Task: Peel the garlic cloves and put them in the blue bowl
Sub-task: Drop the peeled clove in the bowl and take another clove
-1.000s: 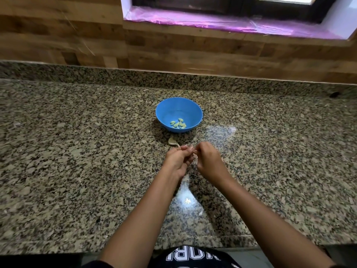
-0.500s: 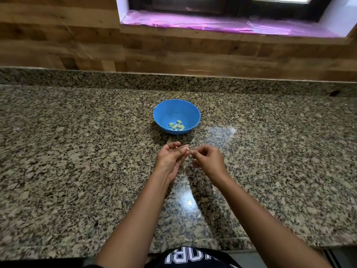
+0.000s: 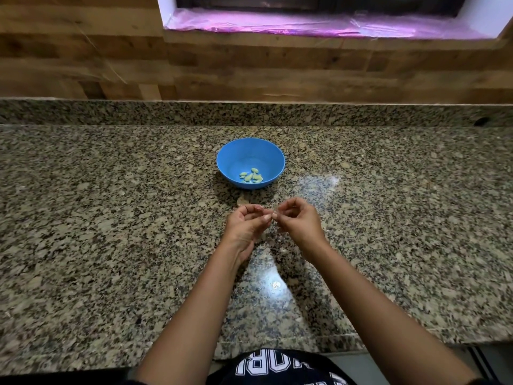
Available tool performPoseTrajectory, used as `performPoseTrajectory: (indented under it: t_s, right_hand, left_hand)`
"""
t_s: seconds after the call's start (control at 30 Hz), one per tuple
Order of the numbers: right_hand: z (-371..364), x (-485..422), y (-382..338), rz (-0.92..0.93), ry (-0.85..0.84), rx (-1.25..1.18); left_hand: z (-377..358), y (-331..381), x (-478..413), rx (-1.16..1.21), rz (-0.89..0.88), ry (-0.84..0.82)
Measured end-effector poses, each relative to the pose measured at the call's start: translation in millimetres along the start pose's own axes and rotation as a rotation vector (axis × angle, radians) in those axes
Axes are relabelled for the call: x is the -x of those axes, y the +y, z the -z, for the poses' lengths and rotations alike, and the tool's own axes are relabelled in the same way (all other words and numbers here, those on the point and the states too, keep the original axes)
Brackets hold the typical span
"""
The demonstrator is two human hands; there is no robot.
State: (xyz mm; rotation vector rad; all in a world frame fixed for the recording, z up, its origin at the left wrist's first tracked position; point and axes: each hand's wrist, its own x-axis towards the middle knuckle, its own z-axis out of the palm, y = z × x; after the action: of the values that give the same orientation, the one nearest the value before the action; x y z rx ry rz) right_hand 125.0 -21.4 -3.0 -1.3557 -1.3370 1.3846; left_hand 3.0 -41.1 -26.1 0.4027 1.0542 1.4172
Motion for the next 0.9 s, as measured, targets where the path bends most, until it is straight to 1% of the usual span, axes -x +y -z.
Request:
performPoseTrajectory:
  t_s: [0.07, 0.1, 0.13, 0.17, 0.23, 0.3, 0.37, 0.43, 0.5, 0.6, 0.8, 0.9]
  right_hand:
    - [0, -2, 3, -0.014, 0.025, -0.019]
    - [2, -4, 5, -0.026, 0.050, -0.026]
    - [6, -6, 6, -0.039, 0.082, -0.033]
    - [10, -9, 9, -0.047, 0.123, -0.026]
    - [21, -16, 13, -0.038, 0.201, 0.061]
    - [29, -22, 17, -0.014, 0.238, 0.199]
    - [32, -27, 23, 0.003, 0.248, 0.278]
    - [33, -30, 28, 0.010, 0.265, 0.291]
    - [34, -31, 30, 0.017, 0.304, 0.275]
    - [39, -30, 34, 0.021, 0.346, 0.244]
    - [49, -28, 42, -0.001, 0.300, 0.326]
    - [52, -19, 43, 0.026, 0.296, 0.344]
  left_hand:
    - [-2, -1, 1, -0.038, -0.004, -0.011]
    - [-2, -2, 0, -0.102, -0.009, -0.012]
    - [-2, -4, -1, -0.230, -0.037, -0.002]
    - [-1, -6, -2, -0.413, -0.089, 0.010]
    - [2, -11, -1, -0.783, -0.210, 0.008]
    - [3, -17, 4, -1.081, -0.315, -0.058]
    - [6, -29, 5, -1.343, -0.402, -0.149]
    - [9, -40, 5, -1.618, -0.390, -0.202]
    - [11, -49, 4, -1.817, -0.343, -0.211]
    - [6, -54, -2, -1.928, -0.362, -0.158]
    - [-8, -56, -25, -1.940, -0.392, -0.158]
    - [-11, -55, -24, -1.901, -0.454, -0.138]
